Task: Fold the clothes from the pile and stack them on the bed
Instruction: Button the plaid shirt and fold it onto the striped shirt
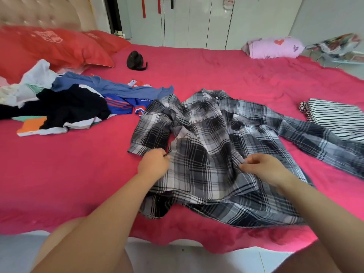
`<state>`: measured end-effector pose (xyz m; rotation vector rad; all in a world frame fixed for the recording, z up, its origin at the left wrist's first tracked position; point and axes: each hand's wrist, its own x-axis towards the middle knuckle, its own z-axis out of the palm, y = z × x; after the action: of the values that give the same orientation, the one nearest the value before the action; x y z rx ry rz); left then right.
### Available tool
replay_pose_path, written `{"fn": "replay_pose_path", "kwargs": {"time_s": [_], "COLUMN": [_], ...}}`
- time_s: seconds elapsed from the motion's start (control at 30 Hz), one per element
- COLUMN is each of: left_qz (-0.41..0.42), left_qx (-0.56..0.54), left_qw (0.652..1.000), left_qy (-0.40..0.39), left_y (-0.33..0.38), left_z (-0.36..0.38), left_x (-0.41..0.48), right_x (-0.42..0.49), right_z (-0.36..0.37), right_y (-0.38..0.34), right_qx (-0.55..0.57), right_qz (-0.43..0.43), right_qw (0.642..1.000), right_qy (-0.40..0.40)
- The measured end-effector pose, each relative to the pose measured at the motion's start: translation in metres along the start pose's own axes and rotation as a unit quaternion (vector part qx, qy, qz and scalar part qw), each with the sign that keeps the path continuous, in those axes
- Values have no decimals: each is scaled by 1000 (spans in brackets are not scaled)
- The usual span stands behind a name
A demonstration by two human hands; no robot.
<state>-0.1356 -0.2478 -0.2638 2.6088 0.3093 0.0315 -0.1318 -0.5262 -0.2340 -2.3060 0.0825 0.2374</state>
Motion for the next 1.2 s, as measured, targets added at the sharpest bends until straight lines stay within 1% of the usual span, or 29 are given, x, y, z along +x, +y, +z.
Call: {"fn": "replay_pose_path", "kwargs": {"time_s": [0.07, 0.13, 0.2, 0.27, 0.3, 0.4, 0.47, 0.53, 0.57, 0.63, 0.7, 0.83, 0.87, 0.9, 0.97, 1.03, 1.07, 1.1, 1.13, 1.2], "left_qz": [-14, -34, -77, -133, -134, -87, -68, -60, -60, -62, -69, -80, -77, -70, -34, 59, 118, 171, 215, 266], "left_qx": [-28, -13, 30, 21, 12, -15, -17, 21, 39, 47, 41, 88, 86, 81, 102, 116, 98, 79, 70, 86], "left_qw": [999, 999, 996, 990, 990, 993, 996, 998, 997, 997, 997, 992, 993, 994, 994, 990, 987, 982, 974, 955], "left_qy": [24, 36, 32, 40, 48, 79, 46, -8, -18, -7, 3, -35, -32, -22, 15, 50, 48, 25, -10, -98], "left_y": [-10, -24, -43, -58, -61, -50, -37, -30, -29, -30, -39, -48, -45, -39, -24, -8, 1, 9, 17, 31], "left_z": [-15, -29, -39, -42, -40, -30, -21, -11, -7, -7, -13, -20, -20, -19, -17, -14, -12, -9, -7, 2], "left_x": [1, 0, -3, -6, -8, -13, -15, -14, -14, -12, -7, 2, 2, 0, -5, -14, -19, -24, -29, -38], "right_x": [-5, -7, -9, -10, -11, -13, -14, -14, -14, -20, -26, -38, -39, -37, -34, -31, -29, -28, -29, -30], "right_z": [0, 1, 5, 11, 14, 23, 26, 27, 26, 18, 7, -1, 1, 3, 6, 8, 8, 10, 12, 16], "right_y": [-5, -7, -3, 3, 4, 5, 4, 6, 7, 9, 12, 14, 14, 15, 14, 10, 10, 9, 7, 5], "right_qx": [24, 56, 54, 30, 31, 90, 92, 99, 119, 151, 127, 49, 14, -16, -16, 26, 30, 32, 51, 85], "right_qz": [-5, 4, 18, 40, 52, 56, 45, 48, 55, 71, 57, 70, 71, 70, 77, 67, 45, 18, 1, 3], "right_qw": [999, 998, 997, 997, 996, 991, 992, 991, 987, 977, 976, 963, 964, 969, 982, 989, 991, 992, 989, 971], "right_qy": [-23, -38, -44, -59, -66, -82, -80, -81, -94, -133, -166, -254, -254, -237, -172, -127, -121, -122, -141, -225]}}
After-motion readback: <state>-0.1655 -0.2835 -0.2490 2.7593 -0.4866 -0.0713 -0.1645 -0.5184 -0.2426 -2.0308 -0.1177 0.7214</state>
